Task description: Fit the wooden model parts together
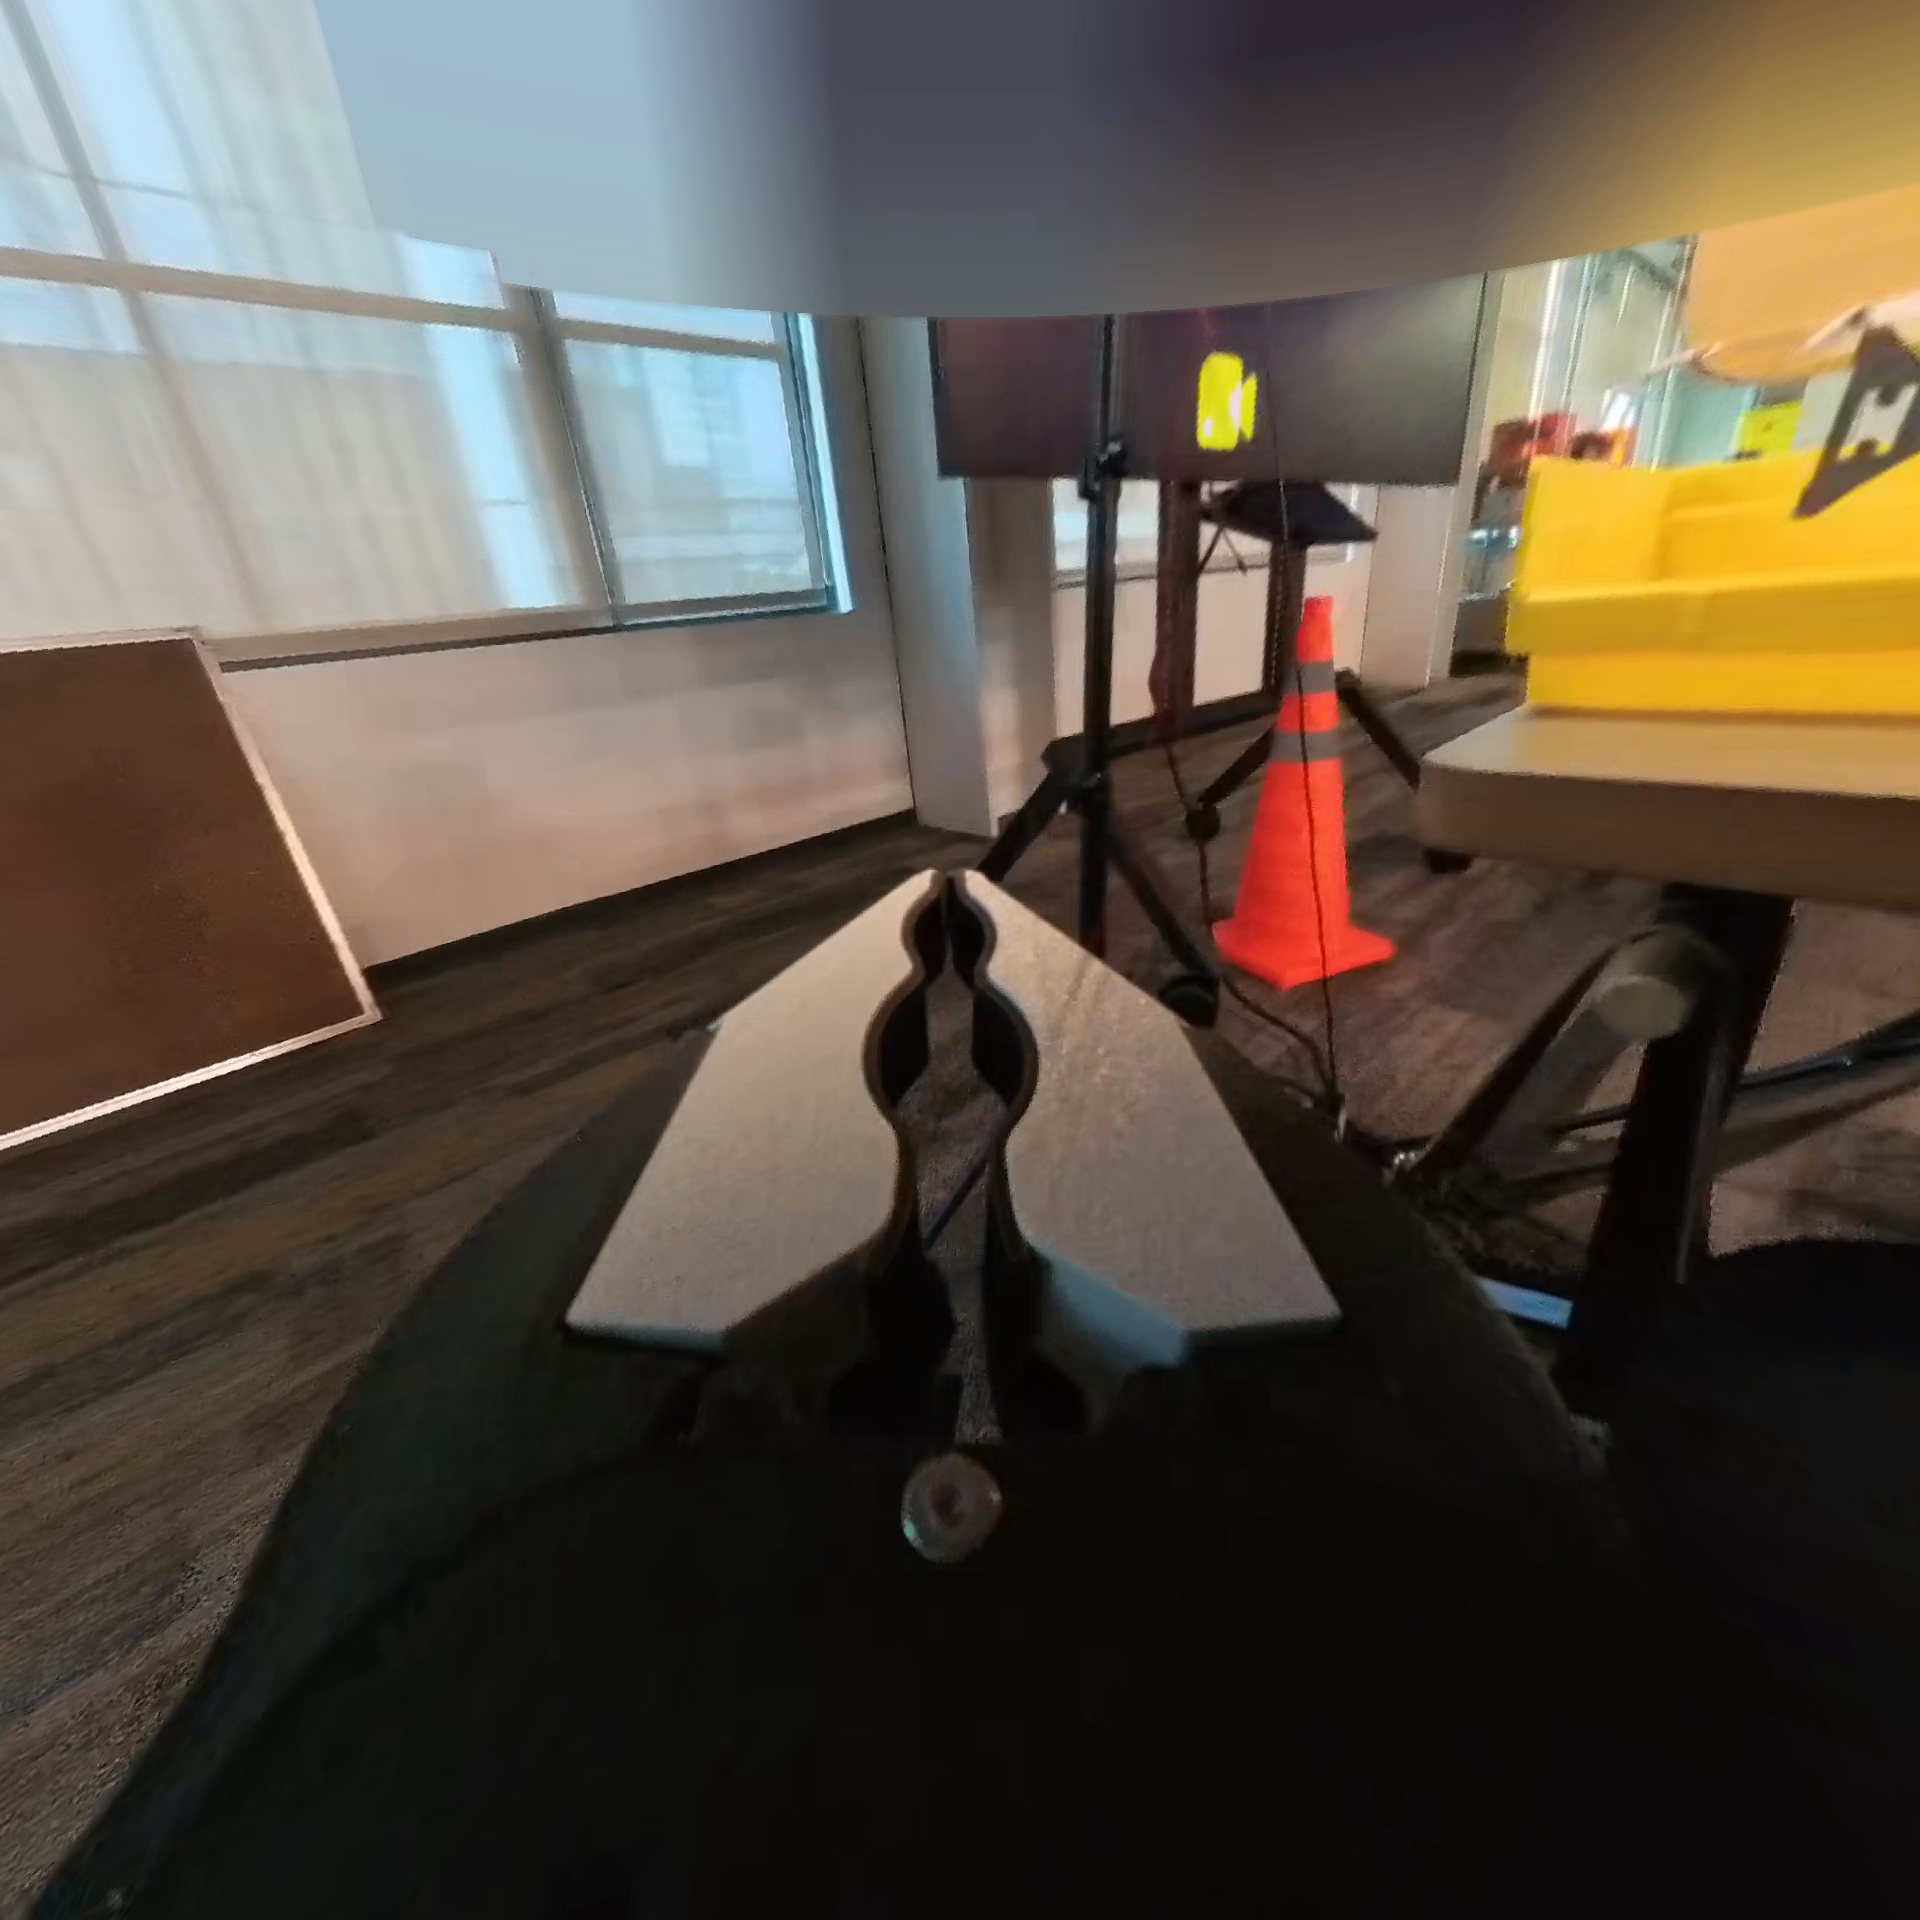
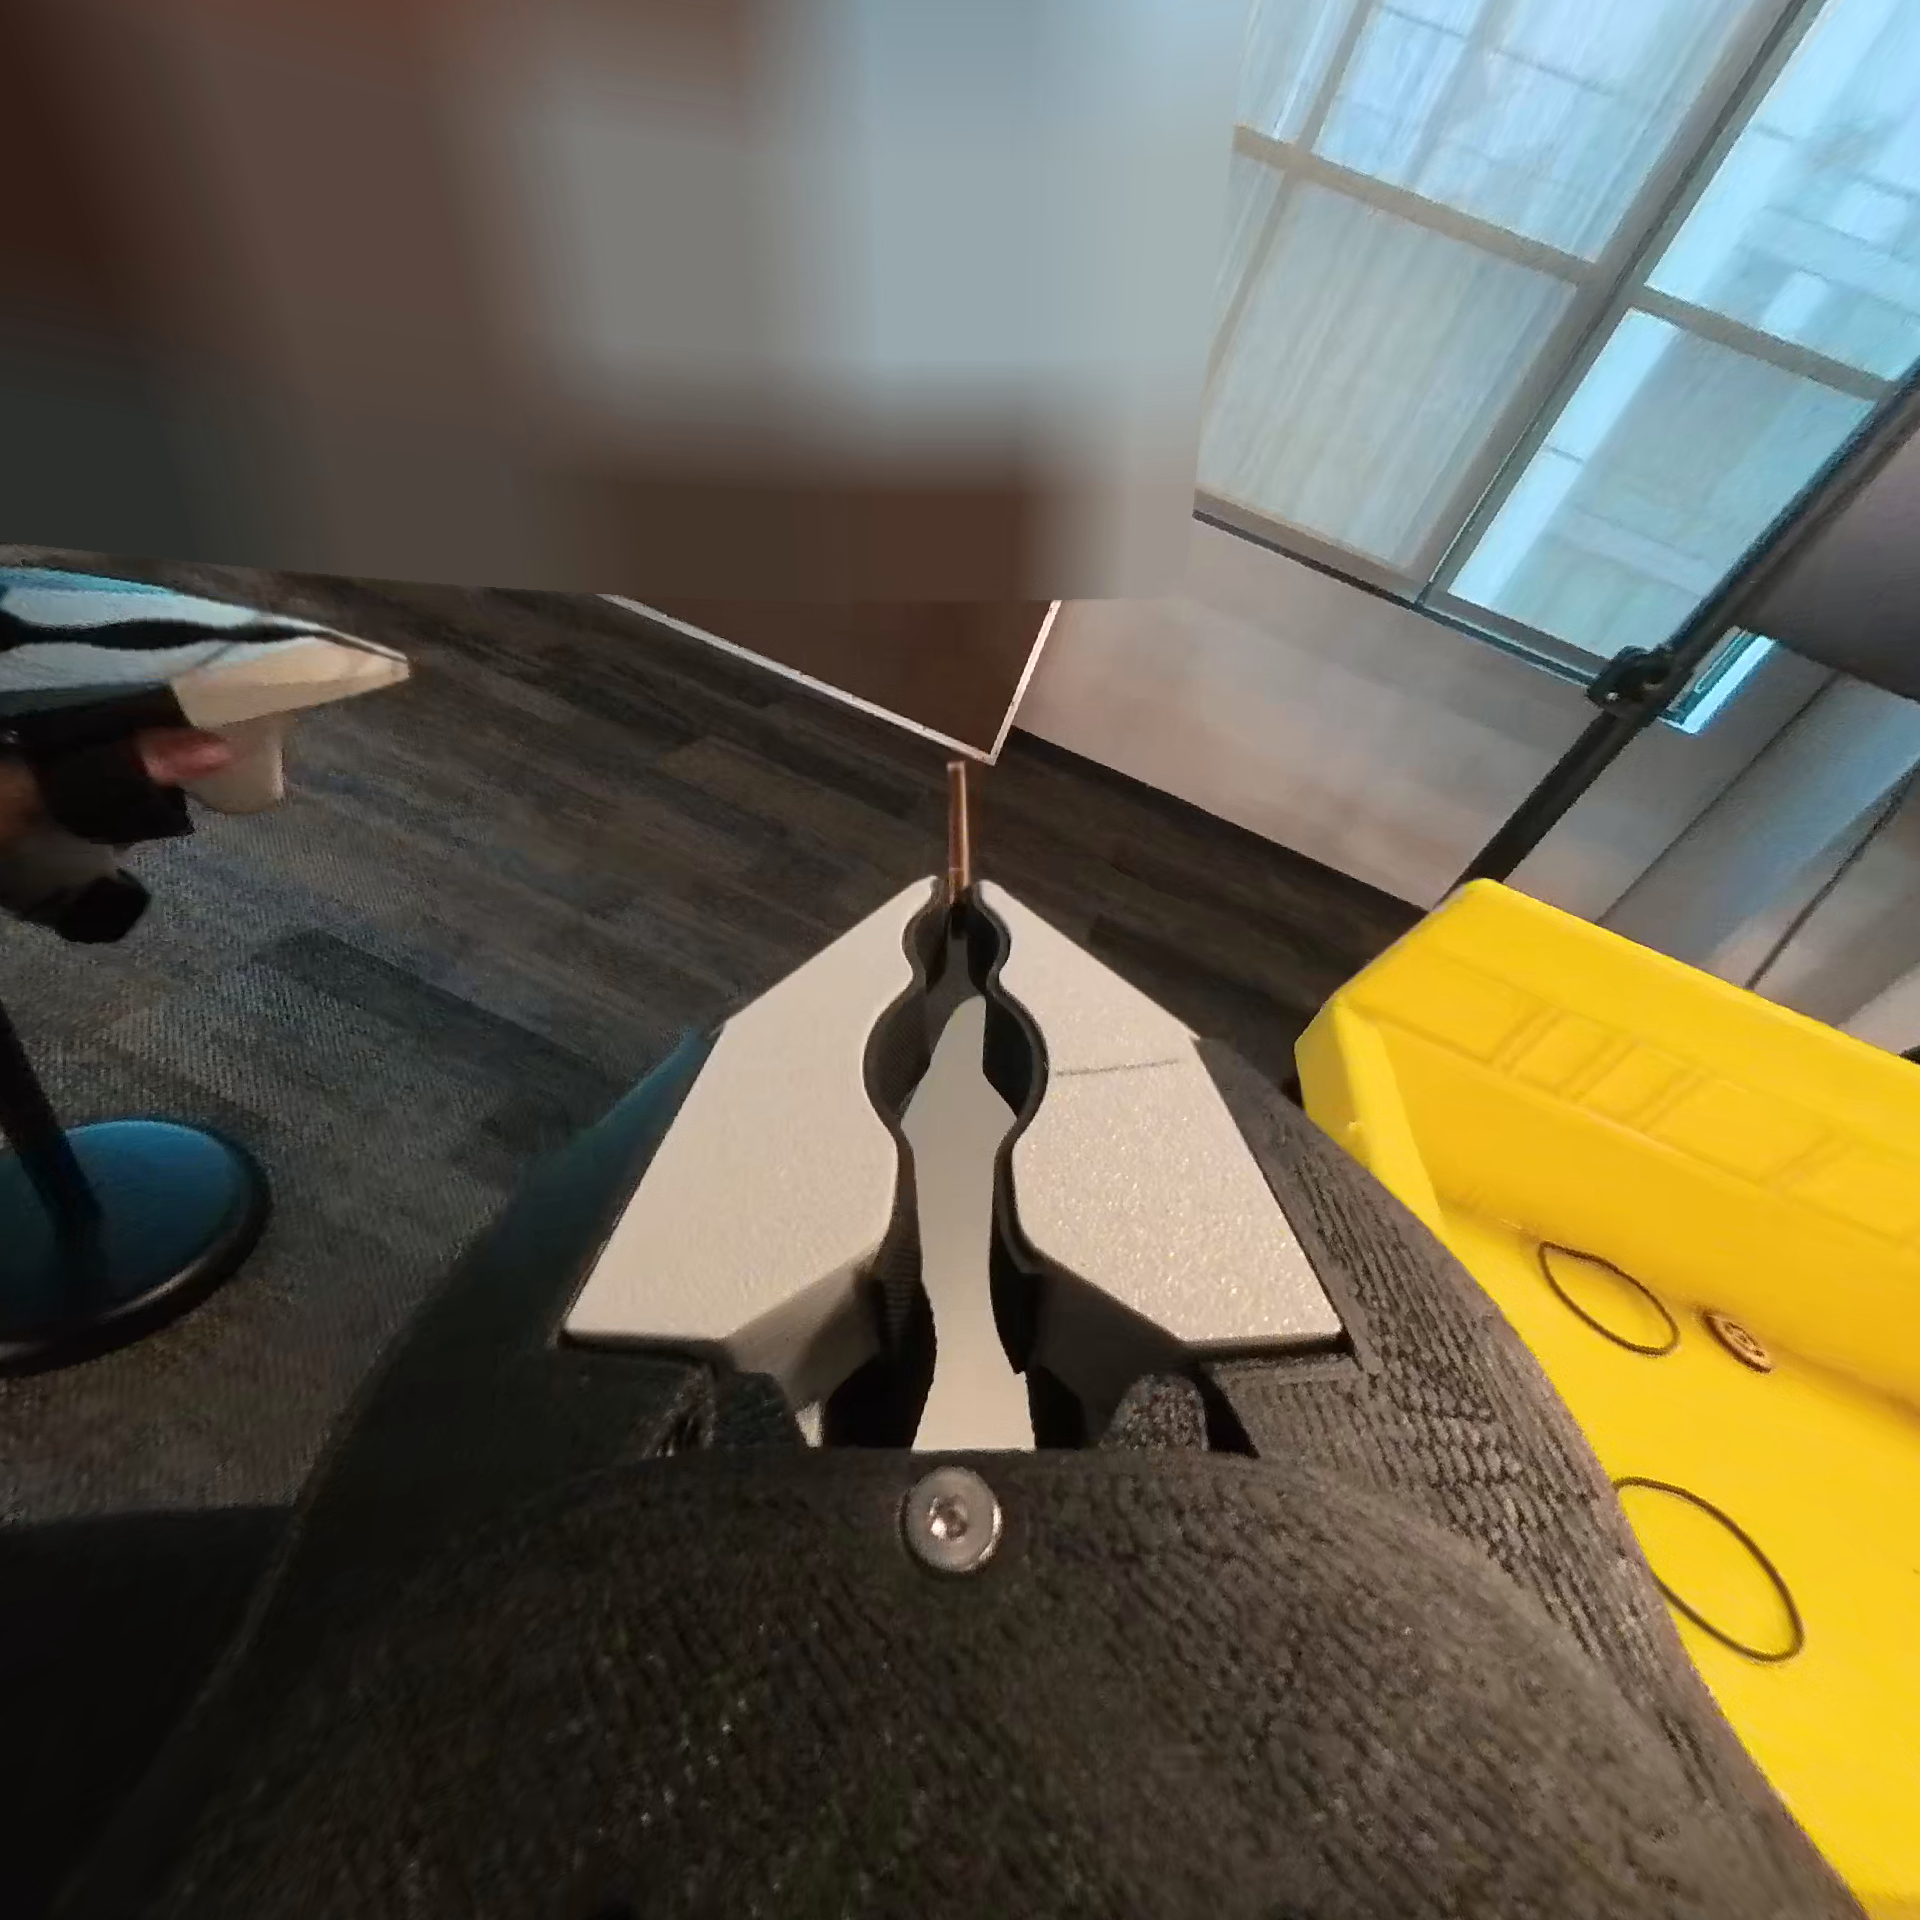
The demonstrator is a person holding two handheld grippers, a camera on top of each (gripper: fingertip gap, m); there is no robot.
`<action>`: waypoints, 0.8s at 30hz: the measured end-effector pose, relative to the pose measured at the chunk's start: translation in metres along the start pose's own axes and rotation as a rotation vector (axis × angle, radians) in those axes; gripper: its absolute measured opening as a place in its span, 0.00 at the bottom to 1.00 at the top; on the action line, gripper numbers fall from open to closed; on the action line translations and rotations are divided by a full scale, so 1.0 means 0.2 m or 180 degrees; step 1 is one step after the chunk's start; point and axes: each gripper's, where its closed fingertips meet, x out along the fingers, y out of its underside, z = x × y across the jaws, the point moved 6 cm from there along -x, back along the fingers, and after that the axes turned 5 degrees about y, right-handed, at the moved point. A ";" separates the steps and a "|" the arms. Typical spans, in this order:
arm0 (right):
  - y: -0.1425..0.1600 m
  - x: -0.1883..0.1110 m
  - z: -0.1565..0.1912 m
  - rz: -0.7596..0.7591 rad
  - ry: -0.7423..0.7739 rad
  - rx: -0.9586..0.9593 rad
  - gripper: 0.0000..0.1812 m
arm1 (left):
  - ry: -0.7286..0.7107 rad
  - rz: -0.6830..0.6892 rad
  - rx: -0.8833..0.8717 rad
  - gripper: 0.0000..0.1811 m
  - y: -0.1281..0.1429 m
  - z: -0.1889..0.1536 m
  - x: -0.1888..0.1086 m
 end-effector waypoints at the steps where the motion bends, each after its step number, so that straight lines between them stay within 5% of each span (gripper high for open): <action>1: 0.00 0.00 0.00 0.0025 -0.0017 0.0003 0.00 | 0.0029 0.0024 -0.0033 0.00 0.01 0.00 0.01; 7: 0.01 0.01 0.00 0.0029 -0.0017 0.0032 0.00 | 0.0597 0.0237 -0.0950 0.00 0.08 -0.04 0.05; 16: 0.00 -0.01 -0.03 -0.0041 0.0061 0.0171 0.00 | 0.1661 0.0487 -0.1463 0.00 0.11 -0.22 0.10; 24: -0.11 -0.06 -0.06 -0.0009 0.0078 0.0677 0.01 | 0.2236 0.0031 -0.0686 0.00 -0.12 -0.50 0.22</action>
